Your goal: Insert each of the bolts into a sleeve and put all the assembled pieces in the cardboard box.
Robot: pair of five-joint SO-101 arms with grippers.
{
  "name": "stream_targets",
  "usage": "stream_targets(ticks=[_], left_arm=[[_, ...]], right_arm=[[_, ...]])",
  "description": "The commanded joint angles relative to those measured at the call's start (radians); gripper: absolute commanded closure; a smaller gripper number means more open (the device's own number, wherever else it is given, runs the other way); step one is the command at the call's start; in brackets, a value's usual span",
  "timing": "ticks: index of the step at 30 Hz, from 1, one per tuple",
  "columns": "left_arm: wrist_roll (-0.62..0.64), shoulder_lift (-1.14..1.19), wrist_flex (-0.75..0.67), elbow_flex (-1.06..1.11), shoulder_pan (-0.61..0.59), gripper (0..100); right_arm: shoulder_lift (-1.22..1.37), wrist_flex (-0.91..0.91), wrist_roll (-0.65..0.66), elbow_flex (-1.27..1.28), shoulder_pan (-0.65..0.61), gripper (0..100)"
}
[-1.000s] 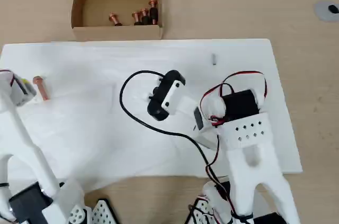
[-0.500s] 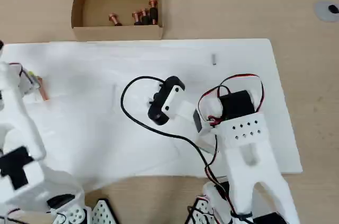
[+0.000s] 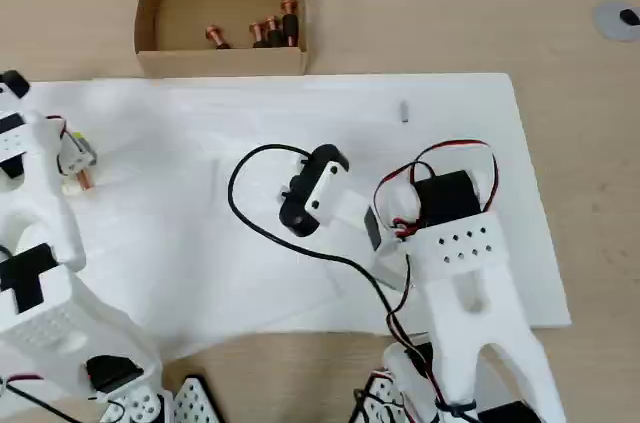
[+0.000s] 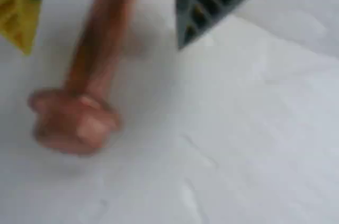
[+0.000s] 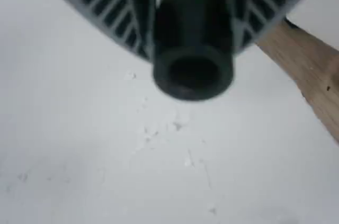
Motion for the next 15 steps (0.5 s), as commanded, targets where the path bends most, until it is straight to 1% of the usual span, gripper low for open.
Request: stream_targets(ticks=[1,10,15], left_arm=[[0.009,-0.008,-0.025,-0.055,-0.011,81],[0.015,-0.001,-0.101,-0.048,0.035,81],[0.072,0.039,-0.143,-0.055,0.043,81]], right_arm=[[-0.031,0.012,-0.011,-0.002,-0.013,98.8],[-0.031,0.009,-0.011,-0.002,-0.013,98.8],[-0.031,0.009,-0.011,-0.002,-0.013,98.8]])
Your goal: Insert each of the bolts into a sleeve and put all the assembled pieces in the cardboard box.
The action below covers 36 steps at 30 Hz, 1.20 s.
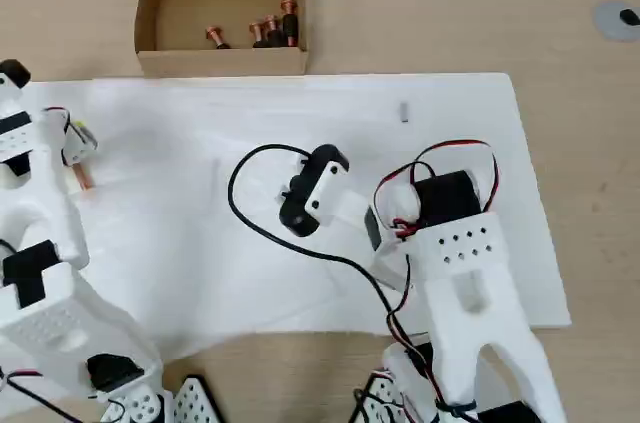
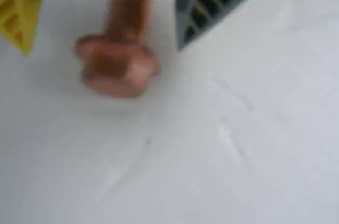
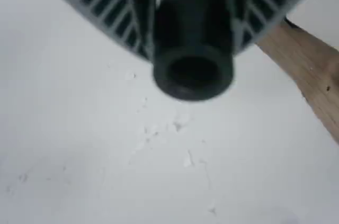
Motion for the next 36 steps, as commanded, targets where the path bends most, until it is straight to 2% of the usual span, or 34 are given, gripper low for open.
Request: stream_targets(ticks=[1,5,15,22,24,30,36], left_arm=[[0.026,0.024,-0.034,-0.055,0.014,81],[0.023,0.082,-0.031,-0.069,0.008,81],[0.023,0.179,0.092,-0.221,0.008,81],[0.025,0.186,0.112,-0.226,0.006,82],[0.031,0.186,0.141,-0.229,0.005,84],[0.034,0.186,0.161,-0.226,-0.006,100],[0.052,0.186,0.203,-0.226,-0.029,99]], right_arm=[[-0.031,0.009,-0.011,-0.004,-0.013,98.8],[-0.031,0.008,-0.011,-0.005,-0.013,98.8],[-0.031,0.008,-0.011,-0.007,-0.013,98.8],[-0.031,0.008,-0.011,-0.007,-0.013,98.8],[-0.031,0.008,-0.011,-0.007,-0.013,98.8],[-0.031,0.008,-0.011,-0.007,-0.013,98.8],[-0.031,0.008,-0.011,-0.007,-0.013,98.8]])
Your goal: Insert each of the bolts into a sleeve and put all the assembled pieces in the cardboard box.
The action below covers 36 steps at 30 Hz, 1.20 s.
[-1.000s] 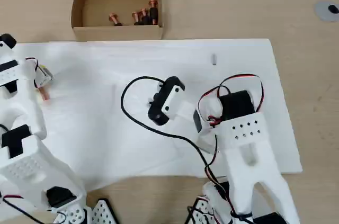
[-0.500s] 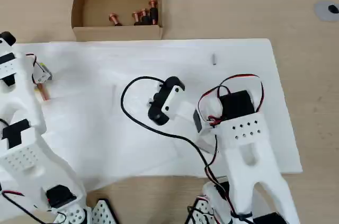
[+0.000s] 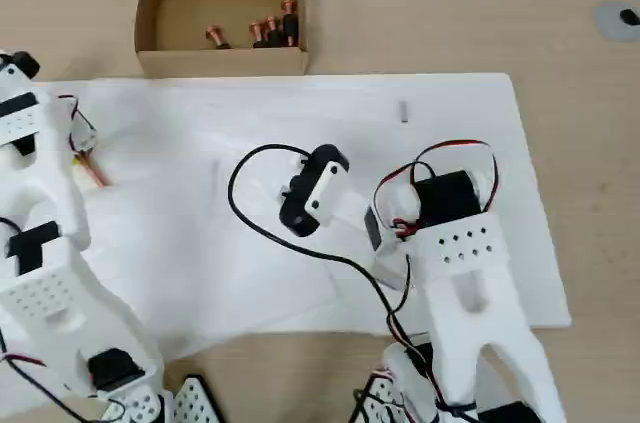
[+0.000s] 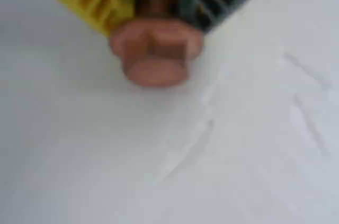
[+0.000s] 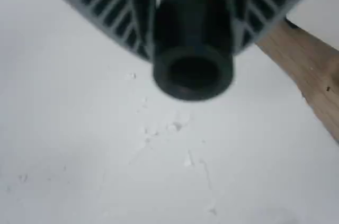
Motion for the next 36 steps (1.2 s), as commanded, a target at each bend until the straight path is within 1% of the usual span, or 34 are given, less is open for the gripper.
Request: stream_targets(ticks=[1,3,5,10,15,18,20,23,27,29,31,33,36], left_arm=[[0.008,0.01,0.043,0.002,-0.043,99],[0.008,0.002,0.049,0.0,-0.043,99],[0.008,-0.001,0.087,-0.028,-0.032,99],[0.017,-0.065,0.269,-0.189,-0.006,99],[0.017,-0.22,0.465,-0.334,-0.002,99],[0.017,-0.348,0.552,-0.334,0.0,99],[0.017,-0.441,0.588,-0.295,0.003,99],[0.032,-0.608,0.586,-0.212,0.0,99],[0.058,-0.855,0.519,-0.098,0.02,99],[0.066,-0.981,0.474,-0.044,0.038,99],[0.078,-1.104,0.428,0.015,0.051,99],[0.127,-1.216,0.367,0.083,0.063,99],[0.21,-1.366,0.209,0.232,0.026,99]], right_arm=[[-0.031,0.008,-0.011,-0.007,-0.013,98.8],[-0.031,0.008,-0.011,-0.007,-0.013,98.8],[-0.031,0.008,-0.011,-0.008,-0.013,98.8],[-0.031,0.008,-0.011,-0.008,-0.013,98.8],[-0.031,0.009,-0.011,-0.008,-0.013,98.8],[-0.031,0.006,-0.011,-0.008,-0.013,98.8],[-0.031,-0.003,-0.011,-0.013,-0.015,98.8],[-0.031,-0.037,-0.058,-0.048,-0.016,98.8],[-0.027,-0.126,-0.115,-0.113,-0.096,98.8],[-0.028,-0.187,-0.15,-0.127,-0.165,98.8],[-0.025,-0.245,-0.186,-0.127,-0.263,98.8],[-0.024,-0.293,-0.215,-0.111,-0.378,98.8],[-0.024,-0.356,-0.221,-0.076,-0.518,98.8]])
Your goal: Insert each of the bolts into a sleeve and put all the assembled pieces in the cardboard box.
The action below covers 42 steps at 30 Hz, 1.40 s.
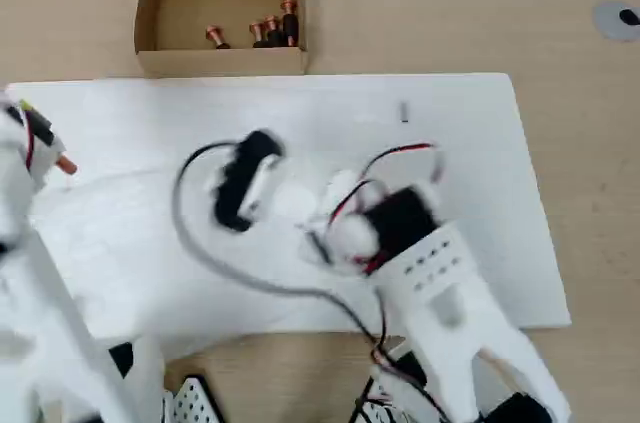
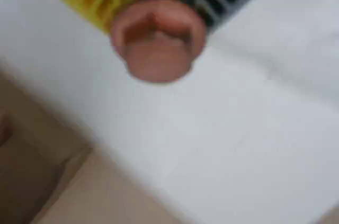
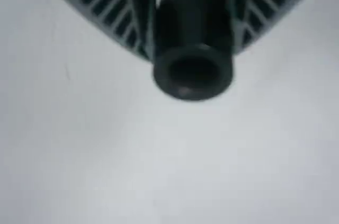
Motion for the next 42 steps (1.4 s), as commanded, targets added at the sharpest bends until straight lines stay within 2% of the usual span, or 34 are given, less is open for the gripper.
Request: stream_targets(ticks=[1,6,10,15,18,22,26,30,36,42], left_arm=[[0.083,-0.202,-0.207,0.163,-0.026,99],[0.066,-0.395,-0.491,0.453,-0.023,99],[0.048,-0.498,-0.695,0.637,0.071,99],[0.006,-0.562,-0.899,0.755,0.224,99],[-0.012,-0.565,-0.913,0.755,0.302,98],[-0.044,-0.573,-0.91,0.753,0.408,98],[-0.087,-0.573,-0.908,0.709,0.535,99],[-0.109,-0.573,-0.907,0.631,0.632,99],[-0.109,-0.568,-0.853,0.485,0.651,99],[-0.11,-0.565,-0.852,0.356,0.658,98]], right_arm=[[-0.024,-0.072,-0.018,-0.005,-0.154,98.8],[-0.03,-0.133,-0.034,-0.025,-0.166,98.8],[-0.031,-0.175,-0.178,-0.082,-0.163,98.8],[-0.031,-0.276,-0.439,-0.15,-0.093,98.8],[-0.031,-0.282,-0.589,-0.193,-0.07,98.8],[-0.031,-0.287,-0.621,-0.216,-0.071,98.8],[-0.031,-0.305,-0.614,-0.245,-0.073,98.8],[-0.038,-0.39,-0.493,-0.252,-0.073,98.8],[-0.168,-0.512,-0.454,-0.209,-0.067,98.8],[-0.332,-0.677,-0.391,0.01,-0.071,98.8]])
